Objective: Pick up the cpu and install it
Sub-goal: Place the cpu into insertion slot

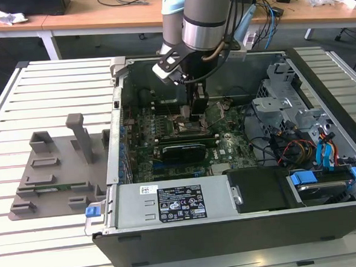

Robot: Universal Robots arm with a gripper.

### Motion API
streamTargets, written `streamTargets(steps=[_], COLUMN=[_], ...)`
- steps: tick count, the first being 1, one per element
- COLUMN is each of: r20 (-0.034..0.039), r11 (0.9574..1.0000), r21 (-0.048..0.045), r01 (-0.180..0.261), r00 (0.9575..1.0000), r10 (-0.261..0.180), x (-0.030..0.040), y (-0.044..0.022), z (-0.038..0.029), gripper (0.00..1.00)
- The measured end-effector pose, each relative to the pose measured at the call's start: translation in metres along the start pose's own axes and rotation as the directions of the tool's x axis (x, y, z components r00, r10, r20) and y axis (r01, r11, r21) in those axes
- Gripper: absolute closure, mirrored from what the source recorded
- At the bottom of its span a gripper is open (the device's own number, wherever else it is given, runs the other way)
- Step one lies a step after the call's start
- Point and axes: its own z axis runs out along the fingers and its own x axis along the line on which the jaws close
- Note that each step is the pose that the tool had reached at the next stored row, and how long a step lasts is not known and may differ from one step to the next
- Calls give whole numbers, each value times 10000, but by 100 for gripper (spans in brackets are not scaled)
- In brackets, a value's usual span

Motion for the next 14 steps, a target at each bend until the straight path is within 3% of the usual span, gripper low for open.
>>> streamTargets(steps=[14], r20=[1], r11=[10000], r21=[-1], r01=[24], r00=[10000], r10=[-24], x=[4], y=[4], z=[89], gripper=[45])
